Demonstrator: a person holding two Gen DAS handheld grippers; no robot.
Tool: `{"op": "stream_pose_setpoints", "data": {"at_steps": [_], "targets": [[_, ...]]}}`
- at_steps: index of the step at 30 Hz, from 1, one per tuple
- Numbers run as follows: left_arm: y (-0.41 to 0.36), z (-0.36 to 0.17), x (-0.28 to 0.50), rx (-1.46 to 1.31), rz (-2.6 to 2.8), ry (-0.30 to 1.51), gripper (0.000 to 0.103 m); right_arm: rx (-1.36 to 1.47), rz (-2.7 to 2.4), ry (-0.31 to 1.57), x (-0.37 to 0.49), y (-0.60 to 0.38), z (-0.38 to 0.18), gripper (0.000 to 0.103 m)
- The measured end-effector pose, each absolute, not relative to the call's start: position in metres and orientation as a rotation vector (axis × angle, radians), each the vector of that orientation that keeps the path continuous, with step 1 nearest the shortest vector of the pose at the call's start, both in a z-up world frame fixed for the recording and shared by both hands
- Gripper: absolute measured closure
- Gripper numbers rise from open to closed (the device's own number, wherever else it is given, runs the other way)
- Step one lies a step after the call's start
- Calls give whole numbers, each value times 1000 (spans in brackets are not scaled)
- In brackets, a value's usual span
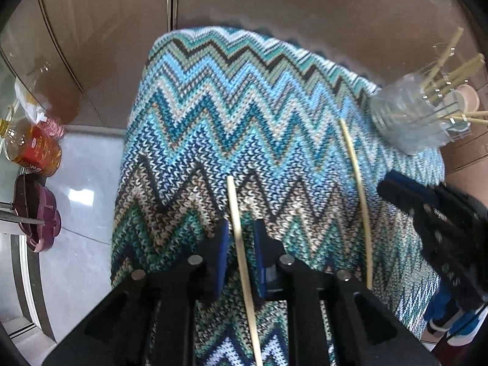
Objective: Organize utensils
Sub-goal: 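Grasp a chopstick with the left tool while the right tool grasps another chopstick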
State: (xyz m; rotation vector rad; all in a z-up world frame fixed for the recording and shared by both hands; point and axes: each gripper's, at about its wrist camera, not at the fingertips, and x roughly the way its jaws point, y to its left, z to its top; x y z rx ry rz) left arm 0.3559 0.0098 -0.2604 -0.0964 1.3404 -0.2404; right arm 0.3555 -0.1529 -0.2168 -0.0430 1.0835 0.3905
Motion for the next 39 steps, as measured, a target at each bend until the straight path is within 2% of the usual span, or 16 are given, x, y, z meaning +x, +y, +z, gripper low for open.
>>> {"op": "stream_pose_setpoints", "data": {"at_steps": [17,25,33,39], "targets": [[12,-270,375,-91,-273,1438,95,-93,381,1264,409,-133,-252,96],[13,-271,377,-100,-269,1445,95,-74,386,1199,401,-138,-233,95],[14,-270,379,-107,-269,1451,95,-84,317,1234,405,-155,-240,82],[16,-273,380,-106,-275,1458,95,-90,303,1247,409,-158,-247,81]]}}
